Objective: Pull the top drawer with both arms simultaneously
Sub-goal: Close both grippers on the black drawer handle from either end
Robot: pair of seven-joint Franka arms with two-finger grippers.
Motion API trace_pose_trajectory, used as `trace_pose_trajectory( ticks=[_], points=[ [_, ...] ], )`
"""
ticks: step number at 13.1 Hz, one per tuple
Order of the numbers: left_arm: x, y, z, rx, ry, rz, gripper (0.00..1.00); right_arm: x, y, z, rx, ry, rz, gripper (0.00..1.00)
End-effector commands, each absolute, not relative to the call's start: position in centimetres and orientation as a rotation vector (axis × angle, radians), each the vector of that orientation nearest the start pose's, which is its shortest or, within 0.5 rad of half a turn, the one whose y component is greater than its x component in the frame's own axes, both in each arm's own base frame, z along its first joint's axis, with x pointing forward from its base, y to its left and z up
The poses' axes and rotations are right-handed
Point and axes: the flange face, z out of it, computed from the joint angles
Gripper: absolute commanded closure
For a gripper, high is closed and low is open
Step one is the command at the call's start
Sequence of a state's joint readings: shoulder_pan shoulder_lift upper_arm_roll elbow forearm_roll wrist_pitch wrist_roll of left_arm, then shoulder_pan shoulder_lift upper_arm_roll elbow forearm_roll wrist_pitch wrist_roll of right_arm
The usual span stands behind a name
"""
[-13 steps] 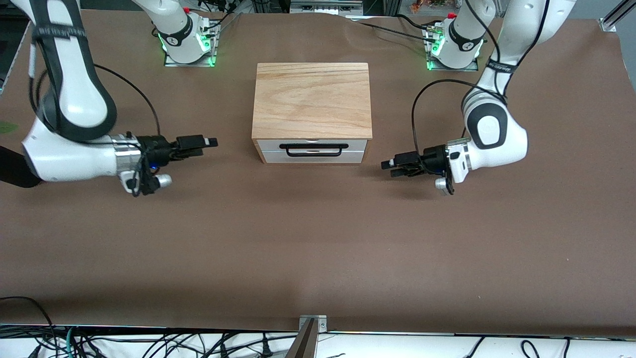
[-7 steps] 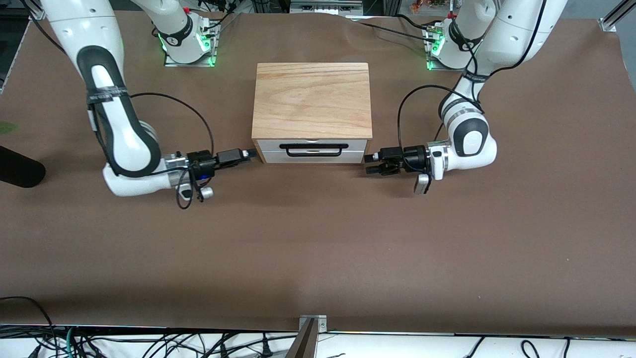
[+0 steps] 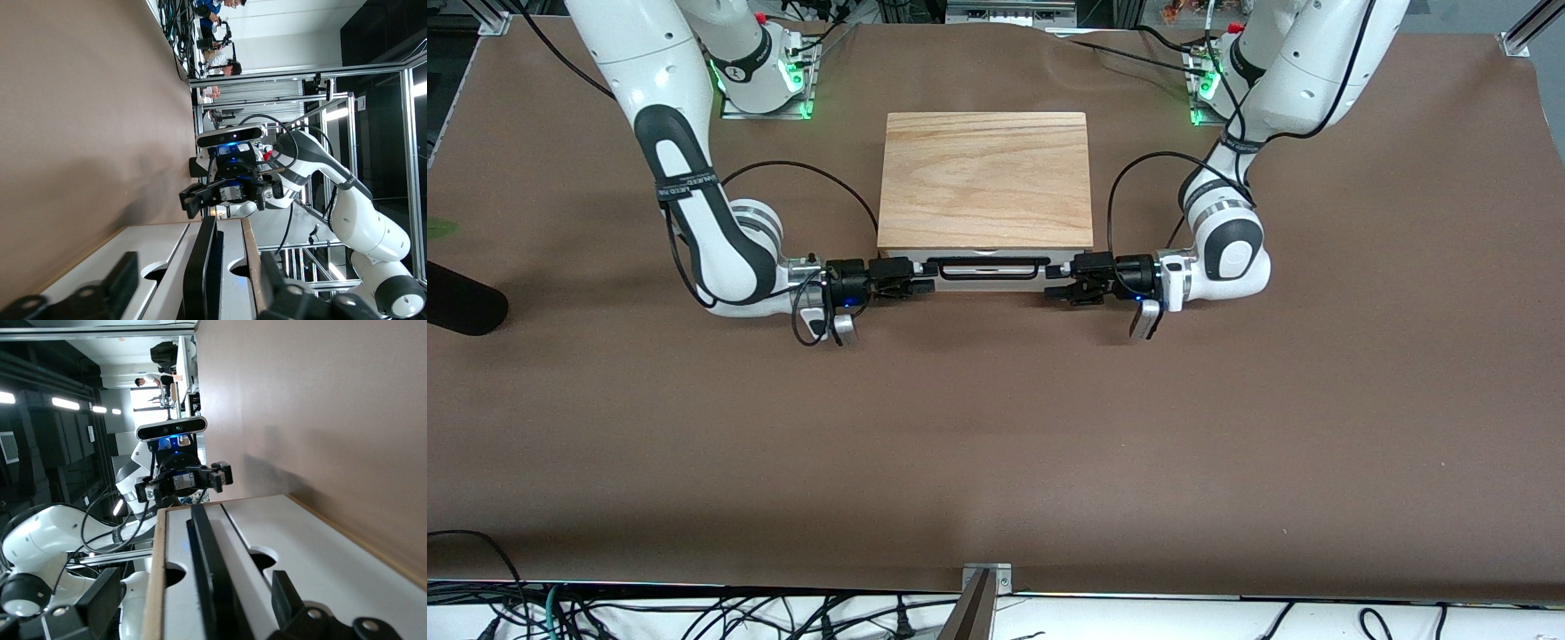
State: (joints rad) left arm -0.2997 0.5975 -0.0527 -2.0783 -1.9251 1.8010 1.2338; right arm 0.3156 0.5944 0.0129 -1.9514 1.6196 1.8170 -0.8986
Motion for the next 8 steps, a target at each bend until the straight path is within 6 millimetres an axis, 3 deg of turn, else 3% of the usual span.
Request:
trace_pose_trajectory(
  ticks=[1,2,4,5,7,8],
  points=[
    [50.4,-29.1,16.0,1.553,-0.018,0.149,0.36,53.4,27.1,18.2,-1.721,-0.113,0.105,0.12],
    [50.3,-29.3,16.0,1.552,-0.019,0.144,0.36,53.3,27.3,18.1,-1.721,-0.119,0.107,0.13],
    [50.1,-29.4,15.7,1.552,-0.011,0.141,0.44,52.9,27.6,17.7,-1.721,-0.168,0.083,0.36],
    [49.8,-29.4,15.4,1.556,-0.007,0.132,0.49,52.7,27.7,16.9,-1.721,-0.183,0.077,0.38],
    [49.2,-29.1,14.9,1.564,-0.003,0.121,0.49,52.1,28.4,16.1,-1.716,-0.223,0.065,0.39],
    [48.9,-29.0,14.6,1.569,-0.001,0.113,0.48,51.9,28.7,16.1,-1.700,-0.232,0.074,0.47]
  ],
)
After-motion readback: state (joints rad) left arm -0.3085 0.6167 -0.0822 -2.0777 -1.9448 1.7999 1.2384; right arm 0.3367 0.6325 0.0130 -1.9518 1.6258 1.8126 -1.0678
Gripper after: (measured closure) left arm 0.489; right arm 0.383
